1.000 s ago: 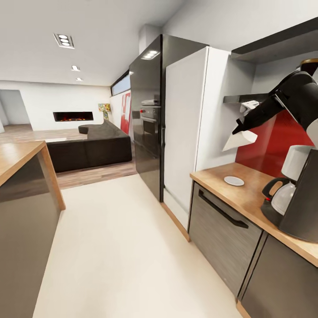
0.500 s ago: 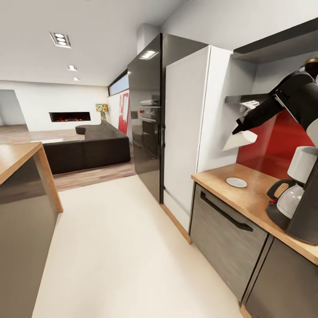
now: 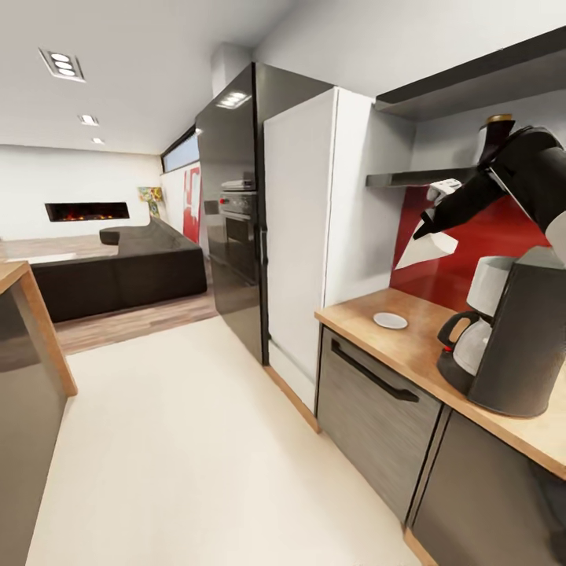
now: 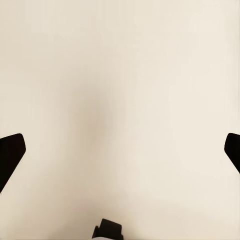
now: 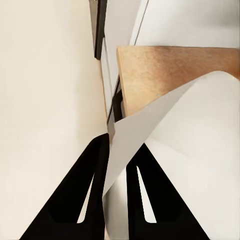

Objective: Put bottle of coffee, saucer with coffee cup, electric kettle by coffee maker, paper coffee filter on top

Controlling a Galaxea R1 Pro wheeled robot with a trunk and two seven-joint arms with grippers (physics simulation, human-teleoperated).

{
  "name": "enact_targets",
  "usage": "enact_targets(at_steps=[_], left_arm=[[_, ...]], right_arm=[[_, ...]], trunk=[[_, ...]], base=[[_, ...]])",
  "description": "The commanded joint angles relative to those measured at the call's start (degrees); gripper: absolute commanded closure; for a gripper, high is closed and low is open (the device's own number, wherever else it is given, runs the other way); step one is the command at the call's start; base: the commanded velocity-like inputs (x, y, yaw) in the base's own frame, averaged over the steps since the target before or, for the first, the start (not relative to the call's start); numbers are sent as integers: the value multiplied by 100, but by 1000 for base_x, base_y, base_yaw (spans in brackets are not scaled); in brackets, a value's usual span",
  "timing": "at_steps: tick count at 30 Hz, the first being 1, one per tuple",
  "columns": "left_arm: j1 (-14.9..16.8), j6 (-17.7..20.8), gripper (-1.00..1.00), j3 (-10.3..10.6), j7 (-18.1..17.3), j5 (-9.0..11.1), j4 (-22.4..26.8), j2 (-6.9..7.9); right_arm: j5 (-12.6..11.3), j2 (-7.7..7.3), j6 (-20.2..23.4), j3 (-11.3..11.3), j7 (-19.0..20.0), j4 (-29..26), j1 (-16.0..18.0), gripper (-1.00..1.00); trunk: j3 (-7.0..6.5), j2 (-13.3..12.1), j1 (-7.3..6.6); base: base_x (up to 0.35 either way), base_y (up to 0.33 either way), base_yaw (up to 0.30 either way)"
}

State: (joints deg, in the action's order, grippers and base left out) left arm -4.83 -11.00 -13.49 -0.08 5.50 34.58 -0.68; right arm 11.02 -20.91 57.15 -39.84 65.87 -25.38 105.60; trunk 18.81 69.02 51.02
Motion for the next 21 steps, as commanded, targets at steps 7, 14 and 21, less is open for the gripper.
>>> enact_targets(at_steps=[7,14,21], left_arm=[[-2,-2,-100,-4,-1,56,2,-2],[-2,-7,-100,-4,-1,56,-3,-2],[-1,-7,-100,-4,-1,56,-4,-2]], right_arm=[[49,-1,27,-7,40,-11,4,100],[49,-1,26,-7,40,-13,4,100],[49,-1,29,-7,209,-28,5,100]], trunk=[[5,2,2],[5,2,2],[5,2,2]], base=[[209,152,-26],[37,26,-202],[84,60,-98]])
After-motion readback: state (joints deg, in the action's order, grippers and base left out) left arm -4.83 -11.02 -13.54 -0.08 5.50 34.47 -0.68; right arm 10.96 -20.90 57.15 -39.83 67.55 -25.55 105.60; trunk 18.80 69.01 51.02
